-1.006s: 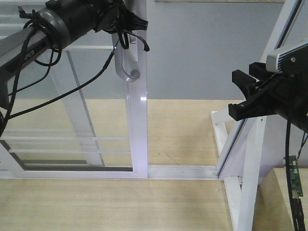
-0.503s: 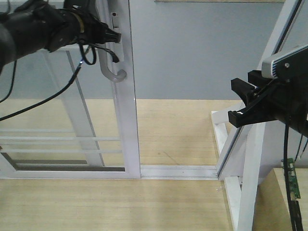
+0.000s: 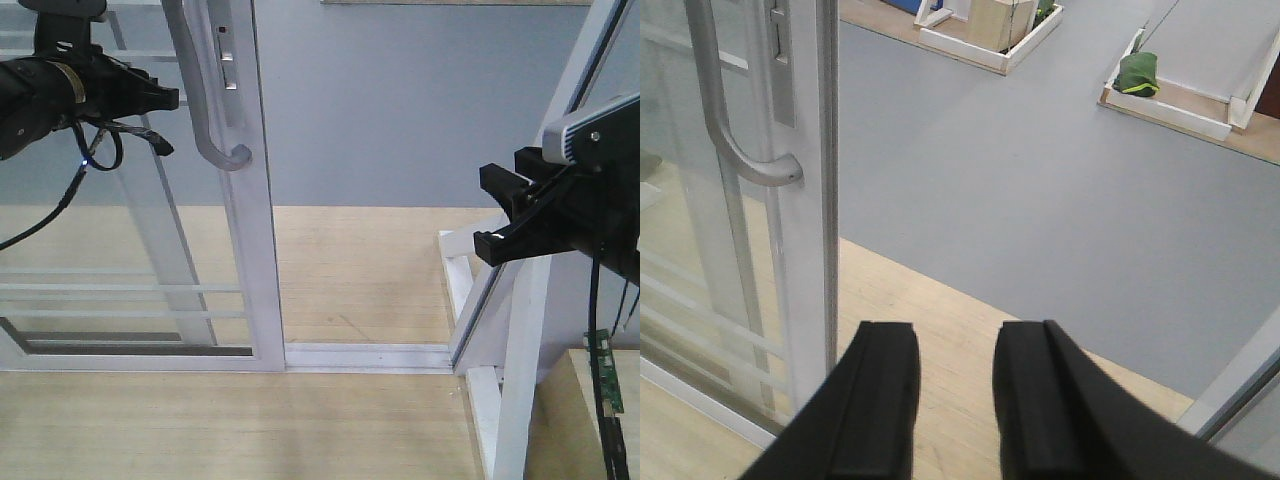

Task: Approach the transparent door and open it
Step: 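Pull the handle with the left gripper, sliding the door open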

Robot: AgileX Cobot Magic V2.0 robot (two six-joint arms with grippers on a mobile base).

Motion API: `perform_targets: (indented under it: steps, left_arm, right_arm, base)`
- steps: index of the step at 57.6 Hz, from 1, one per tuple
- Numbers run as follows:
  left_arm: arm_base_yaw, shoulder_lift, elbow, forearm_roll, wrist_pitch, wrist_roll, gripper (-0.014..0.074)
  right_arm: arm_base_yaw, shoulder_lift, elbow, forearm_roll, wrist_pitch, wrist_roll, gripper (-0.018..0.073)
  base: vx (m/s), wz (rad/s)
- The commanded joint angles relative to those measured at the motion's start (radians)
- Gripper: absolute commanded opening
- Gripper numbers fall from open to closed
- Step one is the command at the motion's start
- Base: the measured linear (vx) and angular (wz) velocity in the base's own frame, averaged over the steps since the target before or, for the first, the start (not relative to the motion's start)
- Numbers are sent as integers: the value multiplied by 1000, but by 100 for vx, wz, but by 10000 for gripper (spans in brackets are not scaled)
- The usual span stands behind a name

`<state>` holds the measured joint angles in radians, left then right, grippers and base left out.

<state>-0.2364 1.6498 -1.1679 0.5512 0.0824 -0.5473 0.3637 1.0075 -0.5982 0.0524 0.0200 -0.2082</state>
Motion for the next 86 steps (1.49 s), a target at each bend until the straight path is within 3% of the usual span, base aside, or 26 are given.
perform_targets:
  steps: [1, 15, 31, 48, 55, 74, 86]
  left_arm:
    - [-7, -62, 11, 5, -176, -11, 426]
    - [-7, -56, 20, -51, -250, -12, 426]
    - [-7, -32, 20, -47, -487, -10, 426]
    - [-3, 54, -3, -61, -511, 17, 427]
    - [-3, 86, -33, -146, -511, 67, 427]
    - [-3, 148, -117, -419, -517, 373, 427]
    - [25, 159, -123, -564, -480, 448, 427]
  right_arm:
    - [-2, -13, -33, -6, -73, -9, 283]
    - [-2, -13, -33, -5, -57, -8, 283]
    - [-2, -13, -33, -5, -57, -5, 283]
    - [-2, -13, -33, -5, -54, -5, 283]
    - [-2, -13, -33, -5, -54, -5, 283]
    - [-2, -13, -33, -5, -54, -5, 283]
    - [-2, -13, -33, -5, -54, -5, 283]
  base:
    - [0, 0]
    - [0, 0]
    - [0, 0]
    - [0, 0]
    - [0, 0]
    - [0, 0]
    - [0, 0]
